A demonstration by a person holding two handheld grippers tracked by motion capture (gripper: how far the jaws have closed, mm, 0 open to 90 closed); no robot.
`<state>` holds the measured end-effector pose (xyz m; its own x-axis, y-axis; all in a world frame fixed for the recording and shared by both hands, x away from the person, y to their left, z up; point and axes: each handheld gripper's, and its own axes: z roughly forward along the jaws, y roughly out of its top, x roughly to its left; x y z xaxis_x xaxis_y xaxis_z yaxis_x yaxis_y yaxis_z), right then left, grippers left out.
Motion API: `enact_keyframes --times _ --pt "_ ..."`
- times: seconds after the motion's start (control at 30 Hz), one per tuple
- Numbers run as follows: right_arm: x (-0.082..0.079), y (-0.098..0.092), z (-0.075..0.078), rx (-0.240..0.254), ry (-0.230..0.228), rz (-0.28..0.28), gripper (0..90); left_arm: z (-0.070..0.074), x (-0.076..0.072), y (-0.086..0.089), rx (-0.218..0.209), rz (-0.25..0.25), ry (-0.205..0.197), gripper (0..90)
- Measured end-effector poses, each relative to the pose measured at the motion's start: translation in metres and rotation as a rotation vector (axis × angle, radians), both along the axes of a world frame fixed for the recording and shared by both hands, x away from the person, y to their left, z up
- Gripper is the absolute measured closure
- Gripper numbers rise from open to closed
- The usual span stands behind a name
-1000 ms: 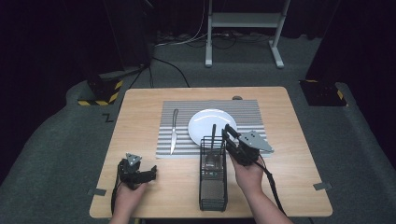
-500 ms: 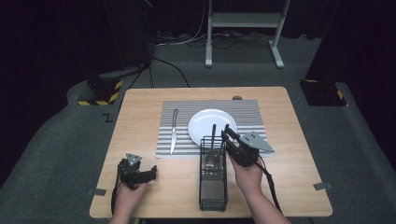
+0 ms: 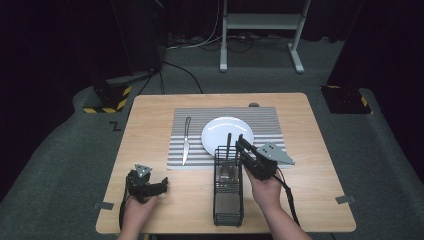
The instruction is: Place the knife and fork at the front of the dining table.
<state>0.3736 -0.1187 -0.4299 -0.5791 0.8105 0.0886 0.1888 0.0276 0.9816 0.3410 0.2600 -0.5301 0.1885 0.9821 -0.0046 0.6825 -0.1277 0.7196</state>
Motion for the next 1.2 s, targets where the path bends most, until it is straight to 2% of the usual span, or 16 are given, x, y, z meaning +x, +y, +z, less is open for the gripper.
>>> enact_keyframes --times 0.07,0.2,0.33,0.47,0.63,0.7,0.83,1.2 --pt "-0.003 0.0 0.003 -0.003 -0.025 0.006 75.9 0.0 0.0 0.0 0.0 0.0 0.0 5.4" --pt "-0.006 0.002 0.007 -0.009 -0.046 0.028 77.6 0.0 0.0 0.0 0.0 0.0 0.0 5.4" --pt "-0.009 0.002 0.009 -0.027 -0.073 0.026 78.1 0.0 0.0 0.0 0.0 0.0 0.0 5.4" --pt "-0.009 -0.001 0.008 -0.003 -0.067 0.026 78.3 0.0 0.0 0.0 0.0 0.003 0.0 5.5" --pt "-0.013 -0.001 0.013 0.0 -0.116 0.031 78.5 0.0 0.0 0.0 -0.002 0.001 0.0 5.4" --pt "-0.014 0.0 0.016 0.017 -0.119 0.043 78.5 0.0 0.0 0.0 0.0 0.002 0.0 5.4" --pt "-0.019 0.003 0.025 0.025 -0.156 0.054 78.5 0.0 0.0 0.0 0.0 0.001 0.0 5.4" --pt "-0.04 0.001 0.056 0.096 -0.257 0.064 78.6 0.0 0.0 0.0 0.0 0.001 0.0 5.4"
